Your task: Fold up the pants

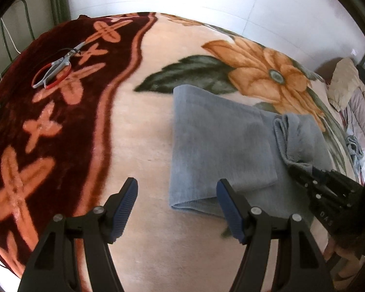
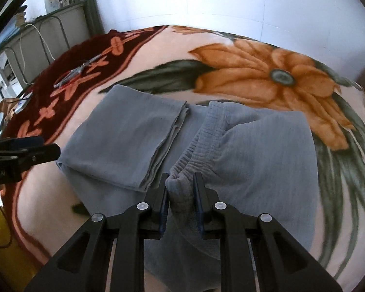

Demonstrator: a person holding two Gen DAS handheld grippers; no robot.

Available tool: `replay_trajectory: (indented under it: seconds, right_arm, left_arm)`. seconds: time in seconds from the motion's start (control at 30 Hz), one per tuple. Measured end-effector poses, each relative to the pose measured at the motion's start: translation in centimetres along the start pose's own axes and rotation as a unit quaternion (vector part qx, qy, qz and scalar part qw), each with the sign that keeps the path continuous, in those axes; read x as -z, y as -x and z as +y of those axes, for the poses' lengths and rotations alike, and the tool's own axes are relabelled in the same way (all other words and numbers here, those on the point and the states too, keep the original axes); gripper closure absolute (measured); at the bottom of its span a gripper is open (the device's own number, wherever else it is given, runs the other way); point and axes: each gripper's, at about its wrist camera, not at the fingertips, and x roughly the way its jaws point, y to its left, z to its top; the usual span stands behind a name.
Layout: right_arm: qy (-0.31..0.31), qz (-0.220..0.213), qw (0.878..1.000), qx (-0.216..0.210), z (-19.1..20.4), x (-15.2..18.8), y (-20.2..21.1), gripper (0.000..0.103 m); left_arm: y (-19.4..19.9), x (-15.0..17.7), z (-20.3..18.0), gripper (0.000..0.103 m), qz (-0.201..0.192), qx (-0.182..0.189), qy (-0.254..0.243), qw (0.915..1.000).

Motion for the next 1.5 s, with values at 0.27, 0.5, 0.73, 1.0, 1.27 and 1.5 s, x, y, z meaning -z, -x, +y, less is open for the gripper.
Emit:
replay_trajectory:
  seconds: [0.27, 0.5, 0.73, 1.0, 1.27, 1.5]
  right_arm:
    - [-0.009, 0.02, 0.999, -0.038, -0.1, 0.0, -0.1, 0.074]
    - [-0.032, 0.013, 0.996, -0.082, 0.0, 0.8, 2.2, 0.059]
    - [-0.065, -0.015, 0.997, -0.045, -3.8, 1.8, 6.2, 0.058]
    - [-0.132, 0.007, 0.991, 0.013, -8.3, 3.8, 4.4, 0.058]
    - [-0.104, 0.001, 0.994, 0.024, -8.1, 5.4, 3.3, 0.057]
    - [-0.113, -0.009, 0.994, 0.012, -8.5, 6.3, 3.4, 0.057]
  left_arm:
    - [-0.8, -0.3, -0.8, 0.032, 0.002, 0.005, -0.008, 1.0]
    - [-0.9, -0.5, -2.2, 0.032, 0.003, 0.01, -0.022, 0.9997]
    - [-0.9, 0.1, -5.0, 0.032, 0.013, 0.028, -0.038, 0.9988]
    - [-1.0, 0.3, -11.4, 0.032, 0.008, 0.049, -0.097, 0.994]
    - [-3.8, 1.3, -14.6, 0.032, 0.026, 0.033, -0.128, 0.9909]
    - [-4.5, 1.9, -13.3, 0.026, 0.027, 0.037, -0.113, 0.9925]
